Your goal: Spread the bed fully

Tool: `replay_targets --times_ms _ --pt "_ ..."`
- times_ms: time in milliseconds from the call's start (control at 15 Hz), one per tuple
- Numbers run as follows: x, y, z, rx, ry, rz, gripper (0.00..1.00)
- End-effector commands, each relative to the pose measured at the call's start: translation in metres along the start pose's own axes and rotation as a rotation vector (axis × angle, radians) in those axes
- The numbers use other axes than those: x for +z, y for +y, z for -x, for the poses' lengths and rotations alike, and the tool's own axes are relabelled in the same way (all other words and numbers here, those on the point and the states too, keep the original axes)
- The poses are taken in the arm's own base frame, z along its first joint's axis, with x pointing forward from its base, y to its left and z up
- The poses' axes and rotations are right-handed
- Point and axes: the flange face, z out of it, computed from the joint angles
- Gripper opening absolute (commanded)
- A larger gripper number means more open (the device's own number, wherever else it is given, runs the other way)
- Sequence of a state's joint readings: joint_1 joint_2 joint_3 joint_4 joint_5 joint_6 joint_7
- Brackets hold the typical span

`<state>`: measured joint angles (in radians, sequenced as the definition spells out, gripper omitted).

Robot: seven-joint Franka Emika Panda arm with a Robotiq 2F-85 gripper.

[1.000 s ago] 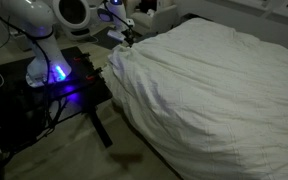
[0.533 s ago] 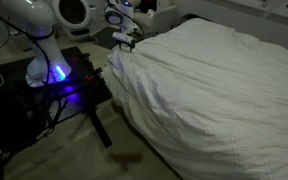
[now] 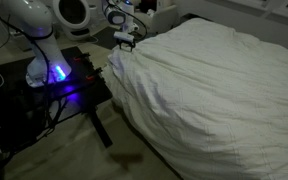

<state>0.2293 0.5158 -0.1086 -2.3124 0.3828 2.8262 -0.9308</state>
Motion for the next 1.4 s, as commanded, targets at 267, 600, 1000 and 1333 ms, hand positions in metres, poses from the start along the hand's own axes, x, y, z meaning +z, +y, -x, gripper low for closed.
replay_targets --times_ms 267,600,1000,1333 --pt "-0.019 0.026 0.017 -0.259 -0.142 -0.016 1.0" --pt "0.003 0.023 0.046 -0.338 -0.107 -0.044 1.0" --pt "0.024 0.012 0.07 -0.402 -0.09 0.012 1.0" --pt "0.027 0.016 0.079 -0.314 -0.043 0.072 0.58"
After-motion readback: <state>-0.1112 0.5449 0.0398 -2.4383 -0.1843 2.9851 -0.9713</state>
